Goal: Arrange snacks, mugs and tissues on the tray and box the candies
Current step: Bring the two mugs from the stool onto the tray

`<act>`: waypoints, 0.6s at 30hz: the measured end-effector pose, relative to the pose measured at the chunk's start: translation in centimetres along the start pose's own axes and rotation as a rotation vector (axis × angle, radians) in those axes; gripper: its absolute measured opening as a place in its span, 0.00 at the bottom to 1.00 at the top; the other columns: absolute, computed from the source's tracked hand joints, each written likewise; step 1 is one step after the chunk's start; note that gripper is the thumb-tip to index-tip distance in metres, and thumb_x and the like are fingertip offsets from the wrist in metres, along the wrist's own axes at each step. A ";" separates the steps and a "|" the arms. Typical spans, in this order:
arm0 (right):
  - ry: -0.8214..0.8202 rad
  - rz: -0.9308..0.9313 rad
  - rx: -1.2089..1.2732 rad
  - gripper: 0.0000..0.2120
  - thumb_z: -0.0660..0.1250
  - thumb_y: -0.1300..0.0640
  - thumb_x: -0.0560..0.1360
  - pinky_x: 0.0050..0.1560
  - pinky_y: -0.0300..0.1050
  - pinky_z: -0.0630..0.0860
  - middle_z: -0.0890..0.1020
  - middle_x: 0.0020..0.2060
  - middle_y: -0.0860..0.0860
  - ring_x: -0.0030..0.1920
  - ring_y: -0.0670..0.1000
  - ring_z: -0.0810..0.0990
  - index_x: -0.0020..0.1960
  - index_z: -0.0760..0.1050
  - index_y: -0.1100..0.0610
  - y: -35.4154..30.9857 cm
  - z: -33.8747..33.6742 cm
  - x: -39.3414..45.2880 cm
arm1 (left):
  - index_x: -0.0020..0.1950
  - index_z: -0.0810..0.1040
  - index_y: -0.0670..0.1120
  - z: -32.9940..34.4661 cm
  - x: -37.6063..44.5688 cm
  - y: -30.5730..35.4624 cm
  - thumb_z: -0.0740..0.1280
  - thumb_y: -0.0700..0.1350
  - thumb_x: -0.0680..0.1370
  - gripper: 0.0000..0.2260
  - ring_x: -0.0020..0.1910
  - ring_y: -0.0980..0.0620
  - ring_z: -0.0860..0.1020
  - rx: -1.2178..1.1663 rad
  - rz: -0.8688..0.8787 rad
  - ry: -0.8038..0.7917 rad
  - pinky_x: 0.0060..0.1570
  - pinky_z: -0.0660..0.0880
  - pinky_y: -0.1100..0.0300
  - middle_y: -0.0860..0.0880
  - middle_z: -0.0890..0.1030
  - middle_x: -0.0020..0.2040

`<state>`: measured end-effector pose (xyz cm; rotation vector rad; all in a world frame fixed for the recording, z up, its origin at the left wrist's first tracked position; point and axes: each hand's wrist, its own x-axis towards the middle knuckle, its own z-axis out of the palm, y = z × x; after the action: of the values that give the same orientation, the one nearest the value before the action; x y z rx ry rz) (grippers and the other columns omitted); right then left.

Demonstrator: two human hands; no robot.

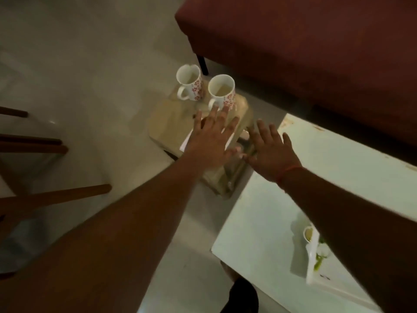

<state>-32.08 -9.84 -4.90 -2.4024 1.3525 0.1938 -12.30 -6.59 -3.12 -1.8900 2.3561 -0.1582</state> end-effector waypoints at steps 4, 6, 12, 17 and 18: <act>0.031 -0.140 -0.155 0.42 0.65 0.40 0.75 0.73 0.67 0.58 0.48 0.80 0.55 0.78 0.64 0.50 0.80 0.45 0.49 -2.0 -4.5 9.1 | 0.78 0.56 0.47 0.7 4.1 -8.3 0.60 0.56 0.78 0.31 0.76 0.35 0.61 0.128 -0.046 0.000 0.71 0.57 0.32 0.38 0.60 0.78; 0.025 -0.113 -0.130 0.45 0.70 0.45 0.74 0.71 0.68 0.62 0.48 0.80 0.55 0.77 0.66 0.52 0.80 0.45 0.48 -3.1 -6.1 12.7 | 0.78 0.58 0.45 0.9 5.7 -11.1 0.66 0.53 0.76 0.33 0.74 0.36 0.63 0.157 -0.075 -0.052 0.70 0.61 0.33 0.38 0.61 0.77; -0.145 -0.085 -0.186 0.47 0.76 0.57 0.70 0.72 0.64 0.64 0.49 0.79 0.57 0.76 0.68 0.55 0.79 0.50 0.48 -5.8 -8.3 17.7 | 0.79 0.52 0.46 2.4 8.8 -15.0 0.64 0.55 0.77 0.36 0.77 0.35 0.56 0.098 -0.121 -0.117 0.70 0.60 0.33 0.40 0.55 0.79; -0.044 -0.063 -0.065 0.44 0.71 0.67 0.72 0.60 0.54 0.78 0.59 0.76 0.59 0.65 0.65 0.73 0.79 0.52 0.46 -6.4 -7.5 19.1 | 0.79 0.48 0.52 3.3 11.9 -16.7 0.67 0.54 0.77 0.38 0.78 0.32 0.49 -0.202 -0.317 -0.259 0.70 0.60 0.34 0.41 0.47 0.81; -0.033 -0.068 -0.065 0.44 0.70 0.68 0.72 0.59 0.53 0.78 0.60 0.75 0.59 0.64 0.64 0.74 0.79 0.53 0.46 -6.5 -7.3 19.2 | 0.80 0.49 0.52 3.3 12.2 -16.8 0.68 0.53 0.77 0.38 0.77 0.32 0.51 -0.237 -0.329 -0.263 0.70 0.62 0.35 0.41 0.48 0.80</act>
<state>-16.92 -24.90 -2.25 -2.4828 1.2664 0.2619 1.82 -22.18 -4.07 -2.2362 1.9543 0.3363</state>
